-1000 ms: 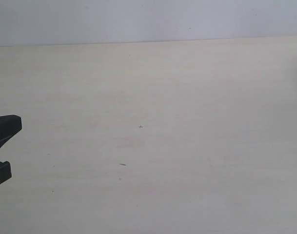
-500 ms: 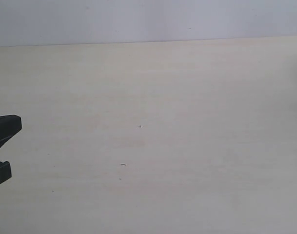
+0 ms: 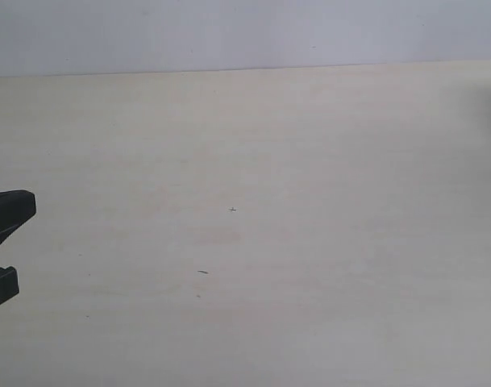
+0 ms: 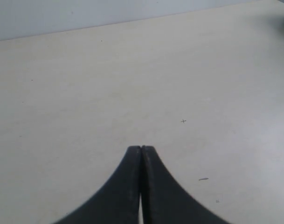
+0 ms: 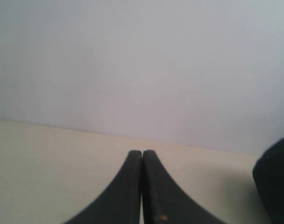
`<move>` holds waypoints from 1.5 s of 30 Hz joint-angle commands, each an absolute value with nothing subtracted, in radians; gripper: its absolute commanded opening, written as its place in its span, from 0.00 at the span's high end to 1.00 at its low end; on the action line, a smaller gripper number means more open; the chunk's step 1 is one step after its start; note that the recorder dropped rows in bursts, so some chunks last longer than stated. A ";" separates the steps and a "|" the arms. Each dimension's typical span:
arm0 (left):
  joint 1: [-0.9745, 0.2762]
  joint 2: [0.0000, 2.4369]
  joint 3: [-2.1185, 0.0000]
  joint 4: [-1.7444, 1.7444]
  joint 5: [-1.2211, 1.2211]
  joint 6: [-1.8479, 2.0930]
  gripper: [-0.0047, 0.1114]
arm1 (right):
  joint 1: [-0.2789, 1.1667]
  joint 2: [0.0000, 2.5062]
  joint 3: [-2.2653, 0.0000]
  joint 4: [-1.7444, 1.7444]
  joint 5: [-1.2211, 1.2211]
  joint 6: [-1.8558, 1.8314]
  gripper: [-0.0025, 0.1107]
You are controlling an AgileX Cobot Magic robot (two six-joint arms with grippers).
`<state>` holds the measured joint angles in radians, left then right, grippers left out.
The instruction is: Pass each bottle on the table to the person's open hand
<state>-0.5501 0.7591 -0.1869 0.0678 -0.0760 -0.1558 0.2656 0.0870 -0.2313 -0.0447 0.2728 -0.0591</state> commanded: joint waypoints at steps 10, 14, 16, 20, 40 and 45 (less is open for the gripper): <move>-0.546 0.753 -0.184 0.067 -0.085 -0.165 0.96 | 0.172 0.000 -0.001 -0.066 0.237 -0.081 0.98; -0.546 0.753 -0.184 0.067 -0.085 -0.164 0.96 | 0.172 0.000 0.000 -0.066 0.249 -0.084 0.98; -0.546 0.753 -0.184 0.067 -0.085 -0.164 0.96 | 0.172 0.000 0.000 -0.047 0.255 -0.082 0.98; -0.546 0.753 -0.184 0.067 -0.085 -0.164 0.96 | 0.172 0.000 0.000 -0.031 0.255 -0.082 0.98; -0.546 0.753 -0.184 0.067 -0.085 -0.164 0.96 | 0.172 0.000 0.000 -0.031 0.255 -0.080 0.98; -0.469 0.705 -0.184 0.067 -0.072 -0.164 0.96 | 0.172 0.000 0.000 -0.031 0.255 -0.077 0.98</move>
<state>-0.5144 0.7446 -0.1869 0.0678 -0.0760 -0.1558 0.1786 0.0059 -0.0048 -0.0323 0.2557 -0.0753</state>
